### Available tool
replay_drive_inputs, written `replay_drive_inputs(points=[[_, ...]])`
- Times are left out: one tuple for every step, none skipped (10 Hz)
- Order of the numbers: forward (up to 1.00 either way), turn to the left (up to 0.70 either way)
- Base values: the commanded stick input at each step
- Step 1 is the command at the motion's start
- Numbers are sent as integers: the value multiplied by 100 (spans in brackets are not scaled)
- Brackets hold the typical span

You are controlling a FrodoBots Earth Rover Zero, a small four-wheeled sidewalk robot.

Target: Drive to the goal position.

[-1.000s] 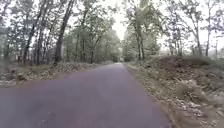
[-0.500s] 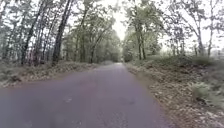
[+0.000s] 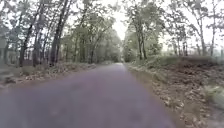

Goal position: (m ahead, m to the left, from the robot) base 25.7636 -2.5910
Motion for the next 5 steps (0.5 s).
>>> replay_drive_inputs(points=[[70, 0], [70, 0], [70, 0], [70, 0], [70, 0]])
